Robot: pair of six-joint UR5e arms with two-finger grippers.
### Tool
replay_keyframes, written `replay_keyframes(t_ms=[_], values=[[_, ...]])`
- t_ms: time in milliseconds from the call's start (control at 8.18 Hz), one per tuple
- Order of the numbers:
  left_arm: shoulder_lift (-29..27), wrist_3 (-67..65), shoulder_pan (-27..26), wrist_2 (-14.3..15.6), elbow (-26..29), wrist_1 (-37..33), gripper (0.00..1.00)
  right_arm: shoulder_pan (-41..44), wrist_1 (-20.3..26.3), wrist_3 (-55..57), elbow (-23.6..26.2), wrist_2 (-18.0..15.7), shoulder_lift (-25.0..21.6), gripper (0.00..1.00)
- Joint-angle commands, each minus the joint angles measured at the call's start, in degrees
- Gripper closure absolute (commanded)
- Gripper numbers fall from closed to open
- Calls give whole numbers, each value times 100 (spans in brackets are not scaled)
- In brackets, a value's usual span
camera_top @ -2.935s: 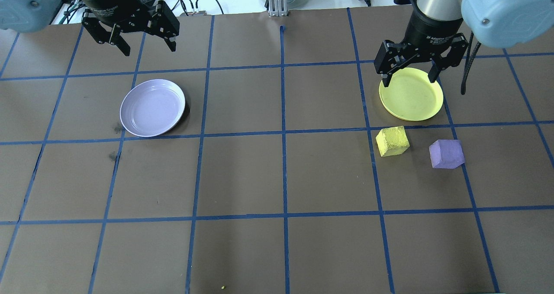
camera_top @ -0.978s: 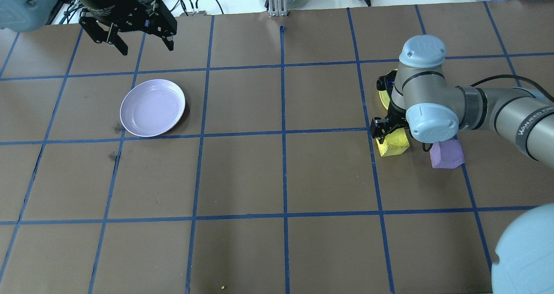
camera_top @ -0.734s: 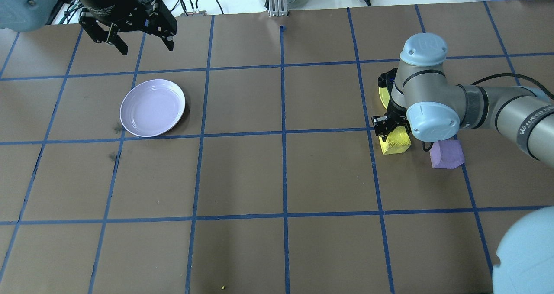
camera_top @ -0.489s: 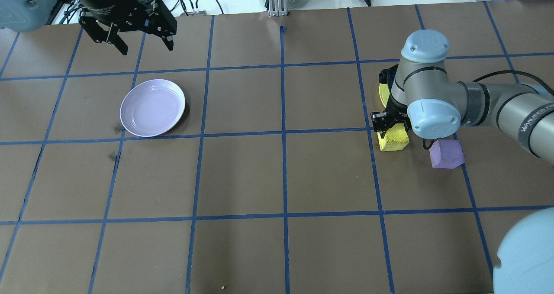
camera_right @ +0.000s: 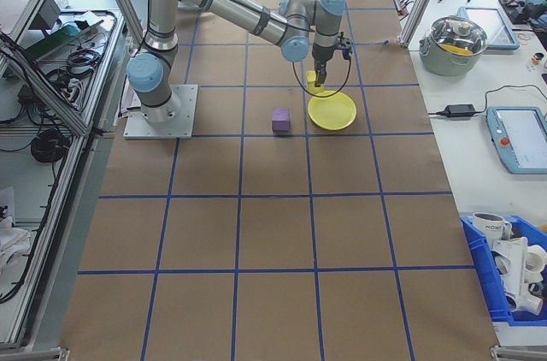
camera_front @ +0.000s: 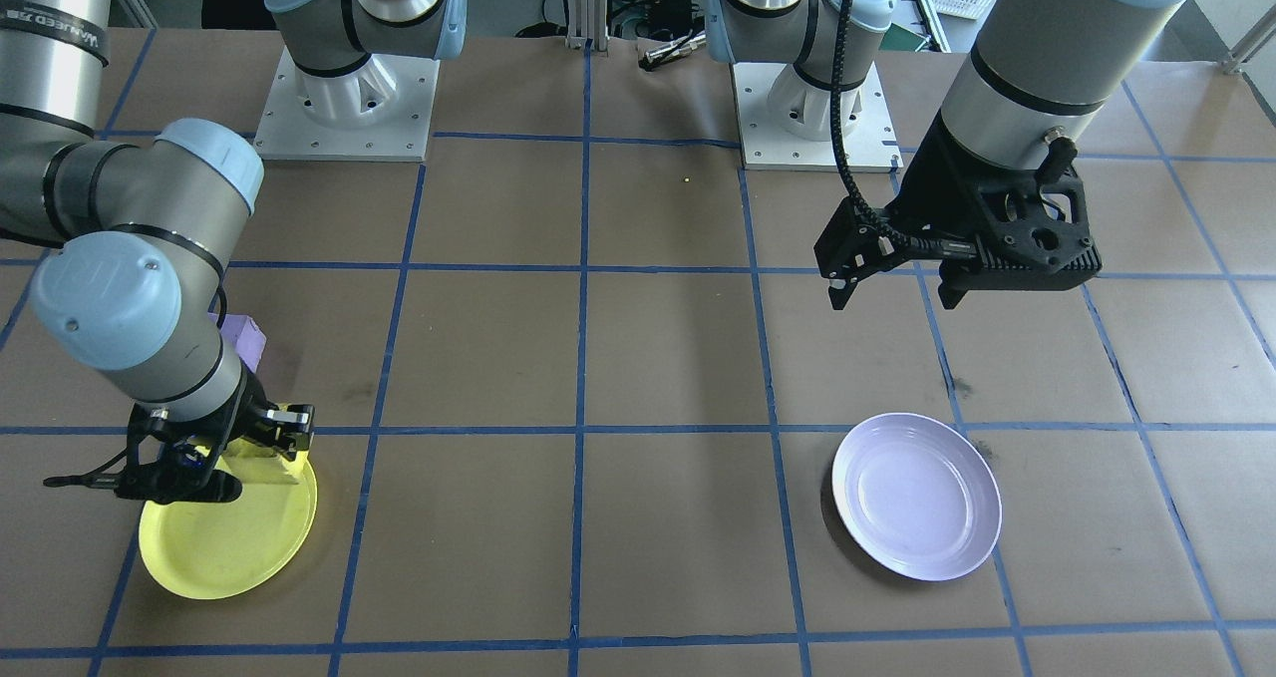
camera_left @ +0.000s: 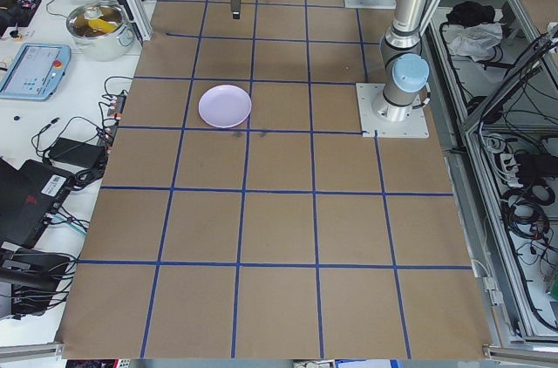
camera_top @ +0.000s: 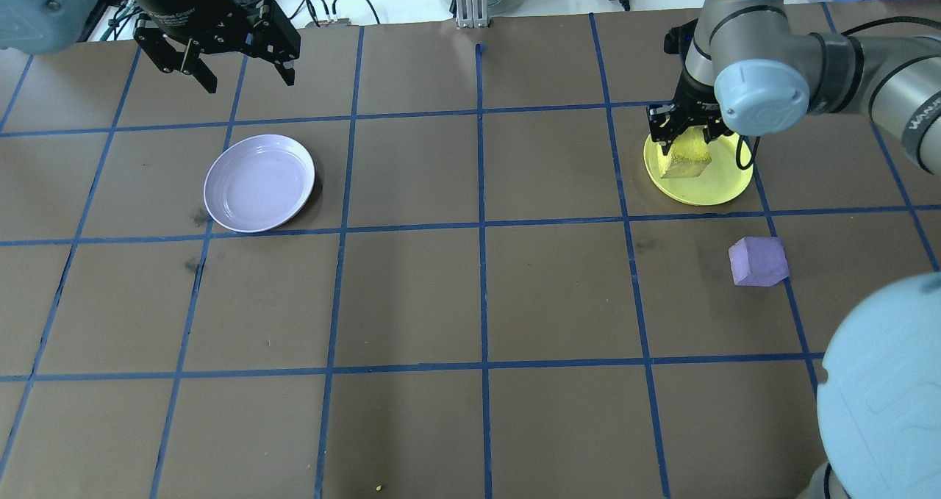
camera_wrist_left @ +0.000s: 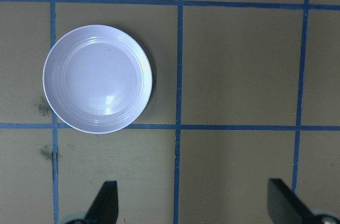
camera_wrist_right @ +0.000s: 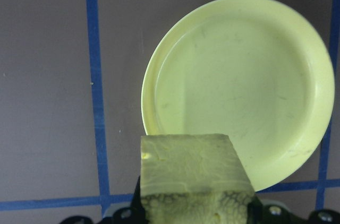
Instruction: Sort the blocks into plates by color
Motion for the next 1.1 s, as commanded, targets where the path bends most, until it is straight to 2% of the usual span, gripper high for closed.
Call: replay_keyframes(t_ms=[0, 245, 367, 489, 612, 734, 978], values=[[0, 0, 0, 3, -3, 1, 0, -484, 48, -408, -723, 199, 697, 46], [0, 0, 0, 3, -3, 1, 0, -644, -49, -429, -663, 340, 891, 40], [0, 0, 0, 3, -3, 1, 0, -653, -49, -421, -662, 349, 909, 16], [0, 0, 0, 3, -3, 9, 0, -661, -23, -447, -653, 340, 875, 12], [0, 0, 0, -6, -3, 10, 0, -679, 47, -473, -653, 323, 831, 3], [0, 0, -9, 3, -3, 1, 0, -696, 248, -473, -645, 314, 691, 0], [0, 0, -9, -6, -3, 9, 0, -932, 765, -552, -601, 244, 297, 0]])
